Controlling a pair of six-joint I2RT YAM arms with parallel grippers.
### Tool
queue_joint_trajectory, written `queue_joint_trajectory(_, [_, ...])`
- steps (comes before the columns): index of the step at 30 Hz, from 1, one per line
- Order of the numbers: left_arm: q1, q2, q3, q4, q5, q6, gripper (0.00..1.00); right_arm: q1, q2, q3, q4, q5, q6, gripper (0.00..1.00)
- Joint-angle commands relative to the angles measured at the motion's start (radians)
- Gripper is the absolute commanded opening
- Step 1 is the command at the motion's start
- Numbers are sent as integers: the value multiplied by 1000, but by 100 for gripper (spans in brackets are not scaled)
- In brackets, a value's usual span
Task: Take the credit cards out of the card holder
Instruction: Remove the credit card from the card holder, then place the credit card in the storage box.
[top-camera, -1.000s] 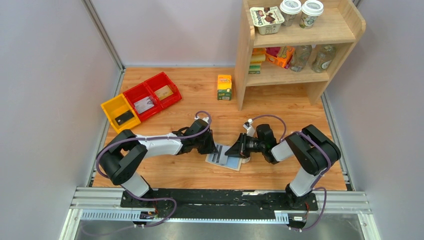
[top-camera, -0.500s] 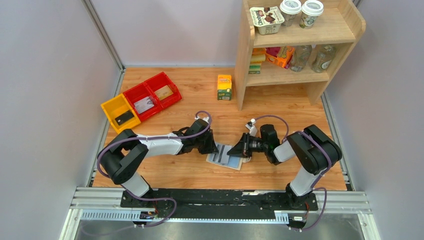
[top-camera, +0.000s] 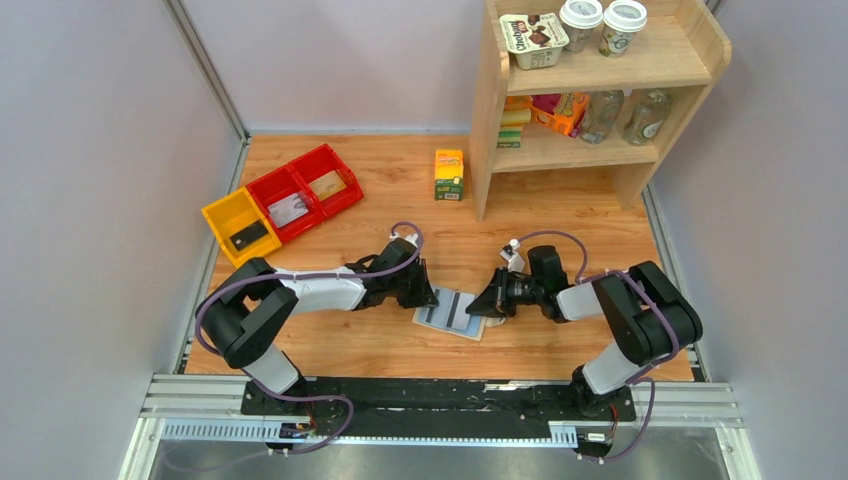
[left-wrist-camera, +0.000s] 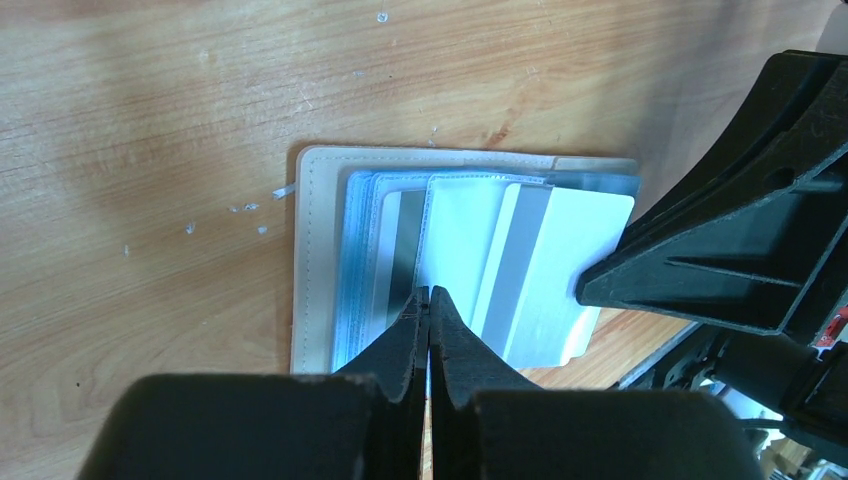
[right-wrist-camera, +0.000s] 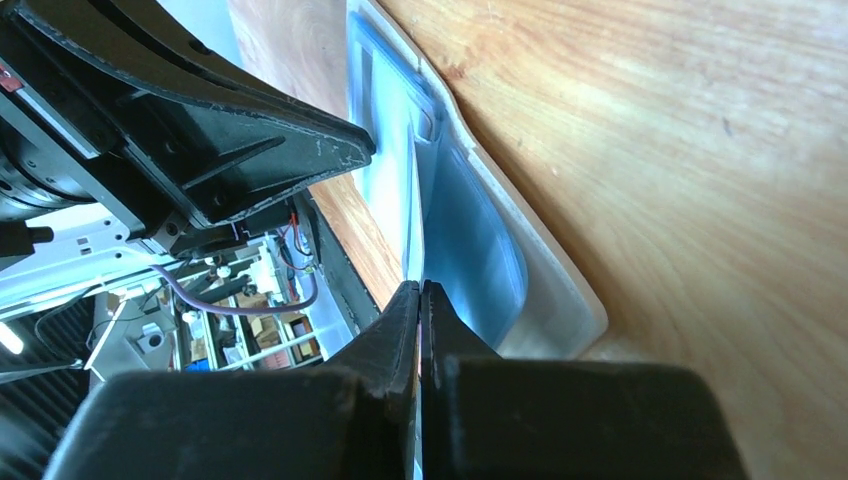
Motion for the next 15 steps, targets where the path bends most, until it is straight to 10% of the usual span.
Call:
queue_joint_trajectory(1, [21, 4, -48, -93, -60, 19, 1, -17, -66, 41, -227, 59, -118, 0])
queue_joint_trajectory(10, [90, -22, 39, -128, -61, 78, 6, -24, -197, 116, -547, 169, -222, 0])
queue_joint_trajectory(15, [99, -110, 114, -229, -111, 118, 36, -14, -335, 191, -733, 284, -297, 0])
